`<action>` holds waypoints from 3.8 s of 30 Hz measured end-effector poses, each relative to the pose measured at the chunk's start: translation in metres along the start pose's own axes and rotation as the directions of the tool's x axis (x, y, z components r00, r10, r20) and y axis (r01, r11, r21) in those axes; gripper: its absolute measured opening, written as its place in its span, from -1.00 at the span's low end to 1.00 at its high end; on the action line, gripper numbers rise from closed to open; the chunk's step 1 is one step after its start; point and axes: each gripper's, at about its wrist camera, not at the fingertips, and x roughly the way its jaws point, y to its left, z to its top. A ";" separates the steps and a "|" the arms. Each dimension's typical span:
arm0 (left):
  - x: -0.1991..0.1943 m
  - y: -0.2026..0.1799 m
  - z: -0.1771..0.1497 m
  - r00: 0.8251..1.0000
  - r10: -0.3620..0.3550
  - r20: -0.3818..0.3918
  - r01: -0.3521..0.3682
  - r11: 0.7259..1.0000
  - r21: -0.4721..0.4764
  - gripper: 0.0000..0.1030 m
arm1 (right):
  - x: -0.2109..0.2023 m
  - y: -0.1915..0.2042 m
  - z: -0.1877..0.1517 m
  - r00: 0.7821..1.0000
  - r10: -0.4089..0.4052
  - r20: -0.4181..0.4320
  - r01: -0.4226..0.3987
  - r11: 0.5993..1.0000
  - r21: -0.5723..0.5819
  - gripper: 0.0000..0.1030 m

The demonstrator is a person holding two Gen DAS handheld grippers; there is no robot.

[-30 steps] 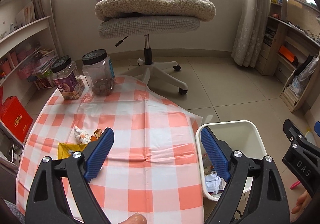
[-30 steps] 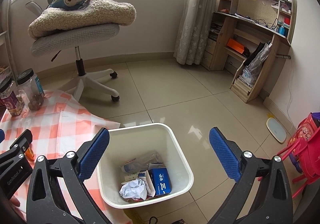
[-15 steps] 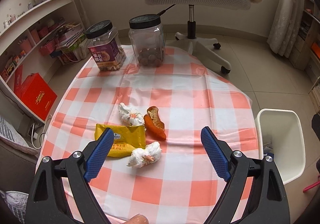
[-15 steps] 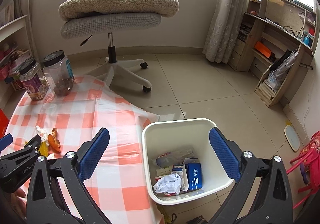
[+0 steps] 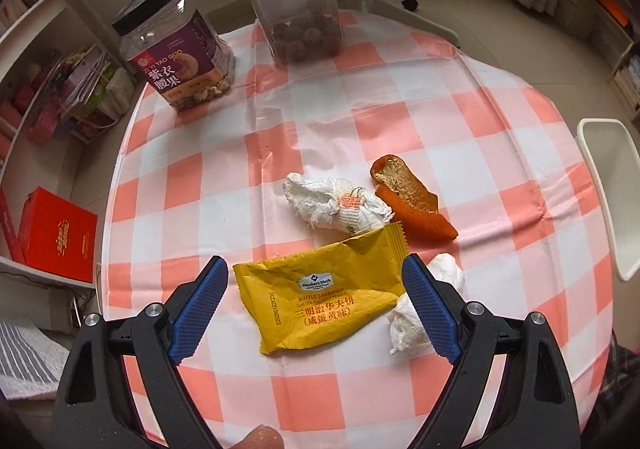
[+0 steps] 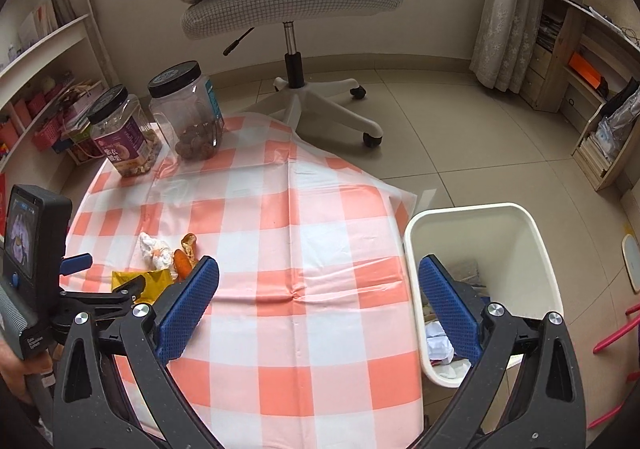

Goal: Collect trash
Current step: 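Grasp the yellow snack packet with the left gripper while the right gripper grasps a white tissue wad, then carry the tissue wad over the wastebasket and release it with the right gripper while the left carries the packet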

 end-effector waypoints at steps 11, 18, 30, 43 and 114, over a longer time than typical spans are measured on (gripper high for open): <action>0.069 0.010 0.020 0.977 -0.112 -0.181 0.140 0.979 0.147 0.67 | 0.039 0.011 0.000 0.988 0.082 -0.134 -0.068 0.992 0.102 0.86; 0.056 0.010 -0.036 0.964 -0.188 -0.187 0.214 0.968 0.131 0.21 | 0.063 0.031 -0.015 0.961 0.137 -0.240 -0.112 0.987 0.117 0.86; 0.003 0.006 -0.100 0.940 -0.246 -0.235 0.258 0.966 0.019 0.43 | 0.080 0.058 -0.037 0.927 0.199 -0.317 -0.153 0.975 0.163 0.86; 0.012 -0.026 -0.125 0.947 -0.209 -0.245 0.193 0.977 -0.091 -0.37 | 0.087 0.051 -0.039 0.924 0.193 -0.331 -0.131 0.971 0.202 0.86; -0.130 -0.047 -0.049 0.941 -0.039 0.336 0.154 0.933 -0.325 -0.69 | -0.031 -0.016 -0.008 0.993 0.069 0.091 -0.063 0.996 -0.065 -0.24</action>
